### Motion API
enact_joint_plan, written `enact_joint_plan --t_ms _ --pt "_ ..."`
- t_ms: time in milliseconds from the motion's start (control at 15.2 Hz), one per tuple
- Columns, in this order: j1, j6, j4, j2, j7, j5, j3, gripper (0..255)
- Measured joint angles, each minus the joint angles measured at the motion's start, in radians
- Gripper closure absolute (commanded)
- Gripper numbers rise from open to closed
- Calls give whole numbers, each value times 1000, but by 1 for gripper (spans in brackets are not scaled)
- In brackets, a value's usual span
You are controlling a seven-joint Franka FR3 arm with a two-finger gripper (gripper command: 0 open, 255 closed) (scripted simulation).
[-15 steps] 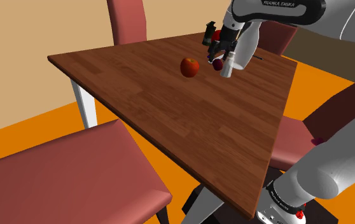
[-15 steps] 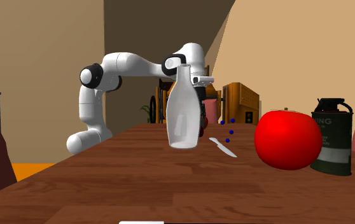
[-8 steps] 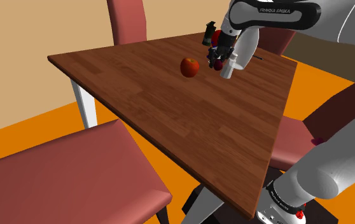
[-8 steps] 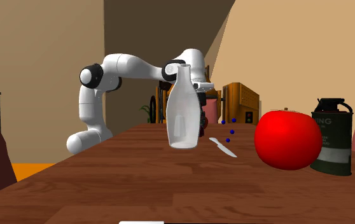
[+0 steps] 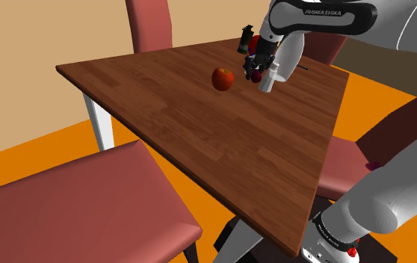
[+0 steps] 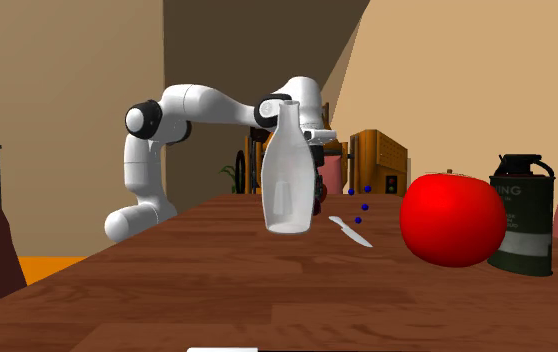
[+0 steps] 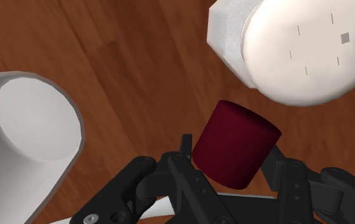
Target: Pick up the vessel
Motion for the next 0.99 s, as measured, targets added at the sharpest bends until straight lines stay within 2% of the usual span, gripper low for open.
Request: enact_joint_plan --t_ms 990 --pt "0 -195 225 31 -14 4 0 255"
